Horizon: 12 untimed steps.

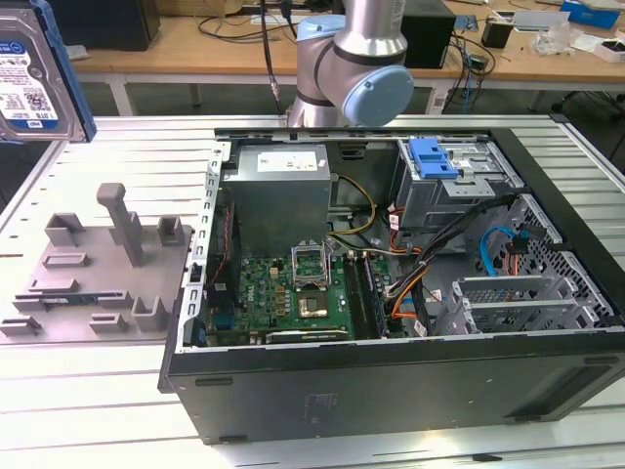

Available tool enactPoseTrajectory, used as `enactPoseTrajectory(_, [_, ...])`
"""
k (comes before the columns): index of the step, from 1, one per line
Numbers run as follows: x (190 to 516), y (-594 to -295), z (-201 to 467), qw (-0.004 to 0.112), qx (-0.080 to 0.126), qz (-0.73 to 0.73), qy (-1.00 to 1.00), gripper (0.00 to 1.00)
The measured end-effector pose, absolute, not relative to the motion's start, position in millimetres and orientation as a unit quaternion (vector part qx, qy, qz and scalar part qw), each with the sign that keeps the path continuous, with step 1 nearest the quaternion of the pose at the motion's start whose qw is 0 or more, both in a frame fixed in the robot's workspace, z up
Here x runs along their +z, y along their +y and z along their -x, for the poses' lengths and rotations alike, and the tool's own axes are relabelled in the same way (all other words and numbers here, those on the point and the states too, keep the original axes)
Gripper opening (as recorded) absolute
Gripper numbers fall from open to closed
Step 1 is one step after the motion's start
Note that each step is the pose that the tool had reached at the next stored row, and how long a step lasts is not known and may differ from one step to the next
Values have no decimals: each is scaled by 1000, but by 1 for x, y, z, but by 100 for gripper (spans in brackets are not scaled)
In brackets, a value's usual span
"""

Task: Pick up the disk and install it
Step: 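Pick up the disk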

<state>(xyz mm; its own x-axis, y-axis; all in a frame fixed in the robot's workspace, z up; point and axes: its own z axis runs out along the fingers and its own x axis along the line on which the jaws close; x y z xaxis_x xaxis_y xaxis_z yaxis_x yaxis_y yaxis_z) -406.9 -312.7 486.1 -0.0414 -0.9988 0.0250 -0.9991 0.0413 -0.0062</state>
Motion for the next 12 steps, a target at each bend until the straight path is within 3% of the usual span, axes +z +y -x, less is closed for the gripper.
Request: enactPoseTrajectory(12, [492, -342, 356, 7, 11, -692, -722, 37])
